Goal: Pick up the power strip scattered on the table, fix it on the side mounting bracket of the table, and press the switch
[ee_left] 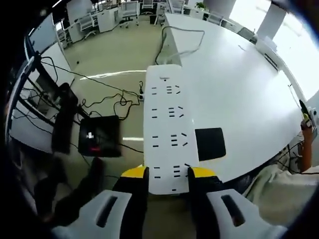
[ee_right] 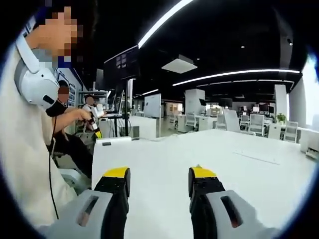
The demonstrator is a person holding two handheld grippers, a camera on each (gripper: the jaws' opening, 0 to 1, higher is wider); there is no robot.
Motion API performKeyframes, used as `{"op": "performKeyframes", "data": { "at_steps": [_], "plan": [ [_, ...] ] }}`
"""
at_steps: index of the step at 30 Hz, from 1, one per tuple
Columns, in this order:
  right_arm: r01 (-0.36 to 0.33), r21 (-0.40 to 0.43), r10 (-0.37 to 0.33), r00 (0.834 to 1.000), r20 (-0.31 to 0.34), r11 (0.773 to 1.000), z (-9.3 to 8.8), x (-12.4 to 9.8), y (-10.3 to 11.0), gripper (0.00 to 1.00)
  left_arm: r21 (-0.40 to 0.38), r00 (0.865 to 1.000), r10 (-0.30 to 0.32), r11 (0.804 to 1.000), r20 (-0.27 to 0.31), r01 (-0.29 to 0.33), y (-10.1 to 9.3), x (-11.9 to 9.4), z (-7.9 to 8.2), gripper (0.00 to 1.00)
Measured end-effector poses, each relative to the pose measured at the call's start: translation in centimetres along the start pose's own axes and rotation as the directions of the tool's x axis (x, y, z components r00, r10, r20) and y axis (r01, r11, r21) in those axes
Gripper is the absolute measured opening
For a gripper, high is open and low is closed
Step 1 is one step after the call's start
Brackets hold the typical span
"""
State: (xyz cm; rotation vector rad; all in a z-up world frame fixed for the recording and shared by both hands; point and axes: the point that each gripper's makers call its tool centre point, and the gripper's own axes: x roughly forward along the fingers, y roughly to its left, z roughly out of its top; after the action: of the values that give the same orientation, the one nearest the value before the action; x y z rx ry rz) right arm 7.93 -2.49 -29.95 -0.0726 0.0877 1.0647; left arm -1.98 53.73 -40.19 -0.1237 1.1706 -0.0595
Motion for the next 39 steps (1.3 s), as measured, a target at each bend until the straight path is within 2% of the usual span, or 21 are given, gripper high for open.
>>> {"op": "performKeyframes", "data": {
  "at_steps": [6,13,15,21,24,26,30,39],
  "plan": [
    [-0.017,-0.011,0.017,1.0,-0.01,1.0,0.6,0.8,-0.3,0.43,-0.001,1.0,-0.003,1.0,-0.029,0.003,-0.1,0.0,-0.1,0.36],
    [-0.036,0.017,0.038,0.997,-0.073,0.999,0.9,2.9,-1.1,0.43,0.0,0.999,-0.003,1.0,-0.047,0.003,-0.1,0.0,-0.1,0.36],
    [-0.048,0.037,0.051,0.996,-0.077,0.998,1.2,3.7,-1.4,0.43,-0.001,0.999,-0.003,1.0,-0.053,0.003,0.0,0.0,-0.1,0.36],
    [-0.106,0.021,0.108,0.987,-0.12,0.994,2.7,7.0,-1.3,0.4,0.003,0.998,-0.003,1.0,-0.069,0.003,-0.1,0.0,-0.1,0.36],
    [-0.097,0.019,0.098,0.987,-0.124,0.995,3.5,8.4,-2.0,0.41,0.008,0.997,-0.002,1.0,-0.072,0.002,-0.1,0.0,-0.1,0.36],
    [-0.113,0.03,0.115,0.988,-0.105,0.993,4.6,9.3,-1.8,0.41,0.009,0.998,-0.005,1.0,-0.069,0.005,-0.1,0.0,-0.1,0.36],
    [-0.141,-0.003,0.14,0.984,-0.114,0.99,5.8,10.8,-1.2,0.41,0.012,0.998,-0.005,1.0,-0.066,0.005,-0.1,0.0,-0.1,0.36],
    [-0.195,-0.041,0.187,0.971,-0.152,0.98,7.1,13.6,0.2,0.39,0.016,0.996,-0.006,1.0,-0.091,0.008,0.0,0.1,-0.1,0.36]
  ]
}}
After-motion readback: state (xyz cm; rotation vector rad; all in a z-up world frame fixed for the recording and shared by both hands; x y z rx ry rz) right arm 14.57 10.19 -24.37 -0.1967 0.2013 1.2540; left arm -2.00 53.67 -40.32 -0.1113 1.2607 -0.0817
